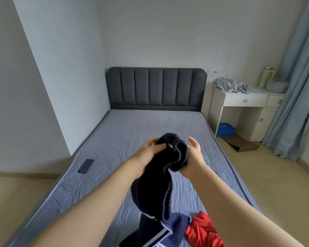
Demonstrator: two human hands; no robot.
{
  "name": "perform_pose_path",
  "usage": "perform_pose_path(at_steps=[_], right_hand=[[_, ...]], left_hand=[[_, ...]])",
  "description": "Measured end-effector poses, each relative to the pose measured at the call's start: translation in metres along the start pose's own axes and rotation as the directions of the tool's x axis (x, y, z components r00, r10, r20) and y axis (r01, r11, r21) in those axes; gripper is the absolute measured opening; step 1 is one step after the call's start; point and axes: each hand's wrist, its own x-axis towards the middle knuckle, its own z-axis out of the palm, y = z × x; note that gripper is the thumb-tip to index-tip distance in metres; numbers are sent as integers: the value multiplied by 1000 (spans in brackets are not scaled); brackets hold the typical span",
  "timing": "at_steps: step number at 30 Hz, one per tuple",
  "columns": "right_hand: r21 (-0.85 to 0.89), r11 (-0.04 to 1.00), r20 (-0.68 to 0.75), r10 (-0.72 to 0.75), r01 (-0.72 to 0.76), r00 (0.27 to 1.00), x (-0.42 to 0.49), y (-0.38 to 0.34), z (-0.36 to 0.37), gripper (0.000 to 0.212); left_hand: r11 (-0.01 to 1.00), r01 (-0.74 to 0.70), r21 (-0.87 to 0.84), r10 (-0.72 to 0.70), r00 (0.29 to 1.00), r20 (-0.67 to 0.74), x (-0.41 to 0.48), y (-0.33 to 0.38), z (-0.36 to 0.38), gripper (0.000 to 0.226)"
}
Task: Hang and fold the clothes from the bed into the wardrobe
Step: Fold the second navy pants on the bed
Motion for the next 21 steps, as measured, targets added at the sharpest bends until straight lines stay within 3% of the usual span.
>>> perform_pose_path(at_steps=[3, 5, 7, 9, 11, 12, 14, 16, 18, 20, 21], right_hand=[[104, 995, -49, 4, 1, 999, 1, -4, 12, 53], [96, 995, -45, -15, 19, 999, 1, -3, 19, 42], [55, 998, 24, -4, 3, 1000, 0, -1, 22, 32], [-8, 1000, 72, 17, -17, 997, 0, 0, 21, 31], [-241, 971, 66, 26, -9, 997, -1, 1, 16, 25], [-465, 885, 51, -16, 38, 999, -2, 0, 13, 21], [-820, 545, 88, -185, 177, 979, 0, -5, 5, 26], [-903, 304, 223, -276, 305, 935, 0, -10, 2, 62], [-911, 171, 326, -255, 374, 910, -2, -14, 4, 85], [-906, 111, 385, -183, 408, 905, -4, -15, 8, 81], [-897, 140, 400, -148, 420, 904, -5, -15, 10, 74]], left_hand=[[997, -11, 80, -12, 963, 270, -14, 1, -1, 44], [989, -101, 110, 60, 945, 322, -18, 4, -4, 38], [955, -168, 246, 114, 969, 219, -16, 5, -4, 35], [925, -149, 350, 159, 987, -2, -11, 7, -4, 30], [918, -130, 375, 182, 977, -109, -8, 10, -7, 24], [901, -130, 413, 191, 975, -109, -7, 13, -9, 22], [820, -147, 554, 203, 978, -40, -7, 22, -14, 23], [690, -185, 700, 206, 977, 55, -8, 30, -16, 24], [589, -204, 782, 181, 976, 118, -8, 38, -18, 19], [499, -233, 834, 166, 971, 172, -8, 46, -20, 13], [454, -255, 854, 171, 965, 197, -8, 50, -21, 12]])
